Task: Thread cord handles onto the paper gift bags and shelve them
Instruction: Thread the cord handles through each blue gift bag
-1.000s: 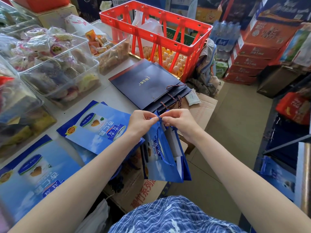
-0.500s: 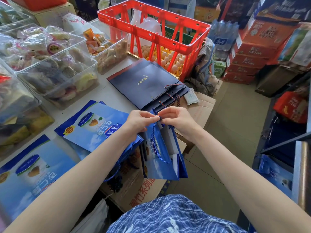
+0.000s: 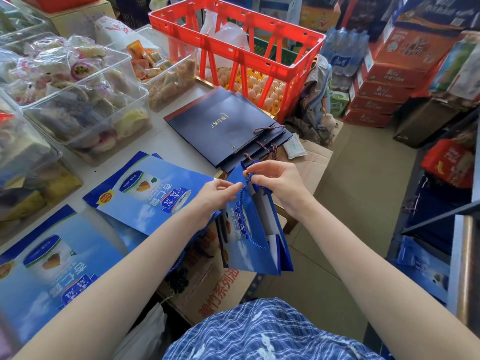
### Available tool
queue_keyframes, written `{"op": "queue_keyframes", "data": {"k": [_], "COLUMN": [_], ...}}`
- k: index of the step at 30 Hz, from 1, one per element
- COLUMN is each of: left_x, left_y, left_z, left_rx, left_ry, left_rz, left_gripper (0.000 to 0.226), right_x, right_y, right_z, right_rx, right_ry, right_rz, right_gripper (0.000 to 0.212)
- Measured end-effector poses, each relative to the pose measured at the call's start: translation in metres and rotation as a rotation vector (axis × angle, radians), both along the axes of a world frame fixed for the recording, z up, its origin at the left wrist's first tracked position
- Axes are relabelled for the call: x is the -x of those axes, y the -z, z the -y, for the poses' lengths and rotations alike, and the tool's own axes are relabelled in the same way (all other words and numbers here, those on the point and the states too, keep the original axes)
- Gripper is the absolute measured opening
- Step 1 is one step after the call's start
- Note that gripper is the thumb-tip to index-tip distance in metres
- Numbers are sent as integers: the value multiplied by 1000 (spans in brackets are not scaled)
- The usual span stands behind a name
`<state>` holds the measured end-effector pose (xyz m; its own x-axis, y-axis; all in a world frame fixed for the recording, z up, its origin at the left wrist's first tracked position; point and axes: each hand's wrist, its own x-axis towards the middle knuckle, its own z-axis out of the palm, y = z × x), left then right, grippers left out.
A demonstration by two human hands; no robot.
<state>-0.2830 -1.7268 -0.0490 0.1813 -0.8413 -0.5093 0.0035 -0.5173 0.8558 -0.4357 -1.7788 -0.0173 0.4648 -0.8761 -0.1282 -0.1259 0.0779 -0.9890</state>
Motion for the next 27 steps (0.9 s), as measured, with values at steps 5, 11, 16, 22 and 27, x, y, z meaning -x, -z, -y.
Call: {"op": "queue_keyframes", "data": {"k": [5, 11, 16, 22, 27], "left_x": [7, -2, -3, 0, -10], "left_y": [0, -10, -15, -15, -19], "left_z": [4, 4, 1, 1, 2], "left_rx": [-9, -29, -75, -95, -83], "left_ry": [163, 129, 39, -32, -79], "left_rz": [146, -18, -342, -411, -436], "left_gripper": [24, 14, 18, 24, 21], "right_x": [-1, 7, 6, -3, 11], "right_y": [-1, -4, 3, 10, 8], "right_z": [1, 10, 14, 15, 3], "right_rx": [62, 111, 181, 211, 421], "right_ry": [-15, 10, 101, 137, -70], "right_rz": [-119, -239, -325, -371, -501], "right_gripper": [13, 10, 17, 15, 15]}}
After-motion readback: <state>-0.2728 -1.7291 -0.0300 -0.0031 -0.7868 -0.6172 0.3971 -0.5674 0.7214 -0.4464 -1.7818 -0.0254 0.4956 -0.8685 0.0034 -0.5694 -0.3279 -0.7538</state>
